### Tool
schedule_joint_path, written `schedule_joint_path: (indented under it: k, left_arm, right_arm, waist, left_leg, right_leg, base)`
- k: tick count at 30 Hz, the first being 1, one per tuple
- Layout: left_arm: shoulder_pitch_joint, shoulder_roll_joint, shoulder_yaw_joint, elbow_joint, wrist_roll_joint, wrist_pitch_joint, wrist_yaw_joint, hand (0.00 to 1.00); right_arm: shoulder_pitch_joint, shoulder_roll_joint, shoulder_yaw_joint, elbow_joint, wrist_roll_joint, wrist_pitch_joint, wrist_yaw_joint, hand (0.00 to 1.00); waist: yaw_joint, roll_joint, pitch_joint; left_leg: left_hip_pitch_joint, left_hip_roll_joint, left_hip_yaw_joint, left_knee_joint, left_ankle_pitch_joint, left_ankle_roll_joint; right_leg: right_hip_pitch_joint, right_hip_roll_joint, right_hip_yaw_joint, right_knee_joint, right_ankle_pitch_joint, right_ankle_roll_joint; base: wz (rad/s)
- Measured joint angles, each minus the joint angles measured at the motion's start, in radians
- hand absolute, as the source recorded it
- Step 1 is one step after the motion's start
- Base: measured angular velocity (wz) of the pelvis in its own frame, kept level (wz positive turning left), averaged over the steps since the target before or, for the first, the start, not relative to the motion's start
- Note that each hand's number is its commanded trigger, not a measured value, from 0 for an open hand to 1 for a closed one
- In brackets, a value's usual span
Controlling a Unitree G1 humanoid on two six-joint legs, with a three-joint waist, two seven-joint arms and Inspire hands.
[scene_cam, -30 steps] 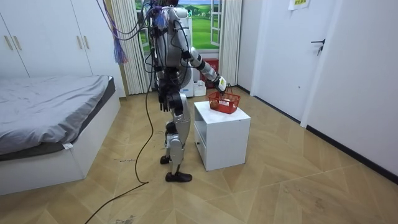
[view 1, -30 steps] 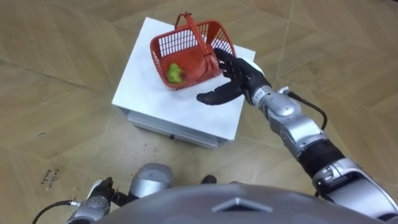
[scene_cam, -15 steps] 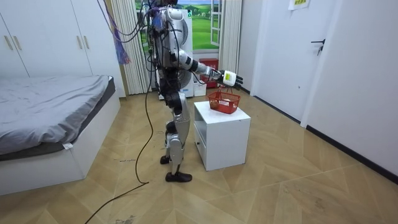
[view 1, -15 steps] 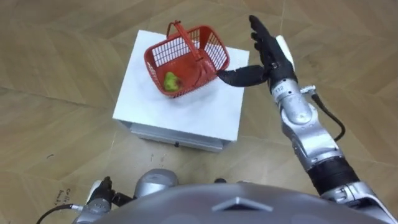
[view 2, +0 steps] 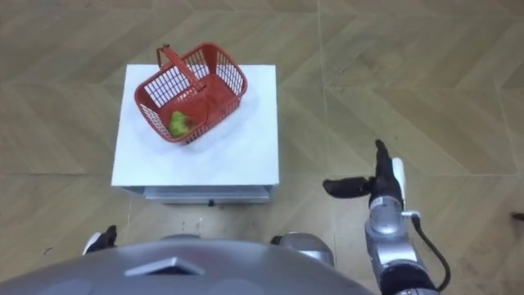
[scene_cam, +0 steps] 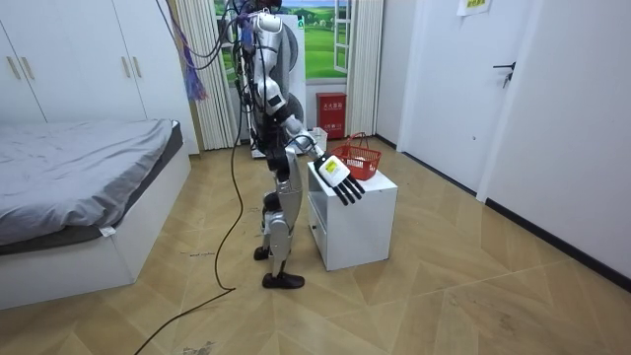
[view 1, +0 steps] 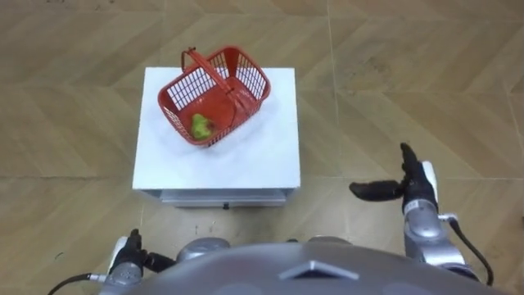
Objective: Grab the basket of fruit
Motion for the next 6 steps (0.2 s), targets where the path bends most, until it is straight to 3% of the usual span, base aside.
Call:
schedule_joint_path:
  k: [6]
  left_arm:
    - [0.019,-0.003,0.010,-0.006,0.085,0.032,-0.039,0.00]
  right_arm:
    - [-0.011,0.004,-0.001,0.182,0.004,0.030,0.089,0.00]
  waist:
    - [0.011,0.007,0.0026]
  left_leg:
    - [0.005,0.000,0.002,0.001,-0.004,-0.001]
  right_leg:
    - [0.008,0.002,0.011,-0.001,-0.007,0.001]
  base:
    - [0.00]
